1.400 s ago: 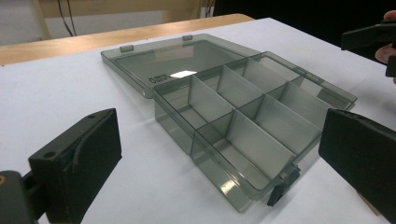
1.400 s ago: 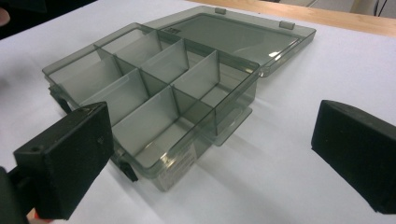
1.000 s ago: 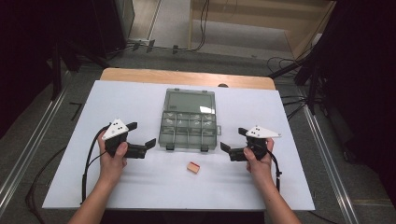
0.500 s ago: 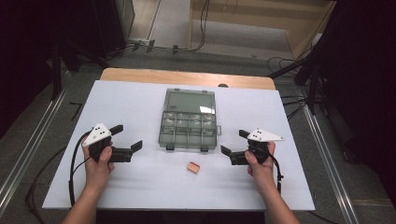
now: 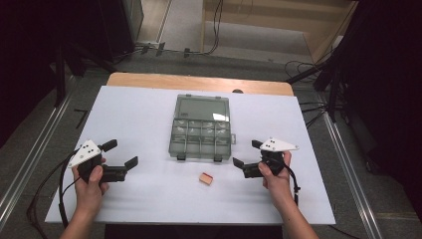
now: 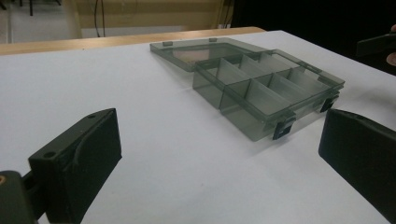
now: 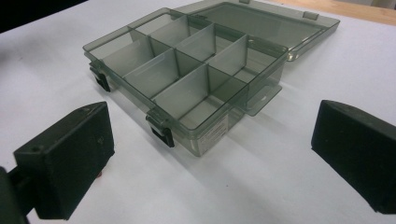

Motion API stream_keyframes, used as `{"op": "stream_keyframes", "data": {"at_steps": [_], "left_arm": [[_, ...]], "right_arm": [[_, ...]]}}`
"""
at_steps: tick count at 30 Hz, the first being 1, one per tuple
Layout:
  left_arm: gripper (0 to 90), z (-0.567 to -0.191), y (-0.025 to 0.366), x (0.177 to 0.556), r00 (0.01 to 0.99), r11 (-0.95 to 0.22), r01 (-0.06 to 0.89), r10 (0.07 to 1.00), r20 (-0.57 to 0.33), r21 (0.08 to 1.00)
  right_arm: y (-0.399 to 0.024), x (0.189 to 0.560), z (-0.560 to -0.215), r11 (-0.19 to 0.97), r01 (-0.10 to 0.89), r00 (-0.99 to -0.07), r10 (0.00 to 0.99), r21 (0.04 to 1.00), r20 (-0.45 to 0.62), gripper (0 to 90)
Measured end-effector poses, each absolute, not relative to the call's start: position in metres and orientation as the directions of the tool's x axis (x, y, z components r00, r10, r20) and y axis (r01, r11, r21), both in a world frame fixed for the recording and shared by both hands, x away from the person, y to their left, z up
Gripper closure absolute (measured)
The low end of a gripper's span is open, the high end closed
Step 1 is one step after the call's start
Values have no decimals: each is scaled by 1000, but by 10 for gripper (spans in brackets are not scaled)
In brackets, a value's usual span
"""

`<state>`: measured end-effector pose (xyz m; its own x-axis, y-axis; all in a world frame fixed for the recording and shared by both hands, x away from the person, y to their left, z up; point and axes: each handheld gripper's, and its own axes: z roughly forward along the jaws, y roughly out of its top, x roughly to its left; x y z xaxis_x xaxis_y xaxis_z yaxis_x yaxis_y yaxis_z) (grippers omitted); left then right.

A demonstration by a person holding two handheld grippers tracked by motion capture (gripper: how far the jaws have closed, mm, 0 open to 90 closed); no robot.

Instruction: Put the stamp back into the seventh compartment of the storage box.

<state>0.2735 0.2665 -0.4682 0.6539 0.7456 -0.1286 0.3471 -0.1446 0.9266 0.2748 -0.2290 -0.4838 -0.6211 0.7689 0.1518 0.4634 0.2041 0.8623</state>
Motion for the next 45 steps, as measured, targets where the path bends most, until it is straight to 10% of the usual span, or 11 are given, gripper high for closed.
{"op": "stream_keyframes", "data": {"at_steps": [45], "left_arm": [[0,-491,296,245,648,-128,334,750,-129,934]], "right_arm": [[-152,261,-481,519,468,-789,610,715,74,93]]}}
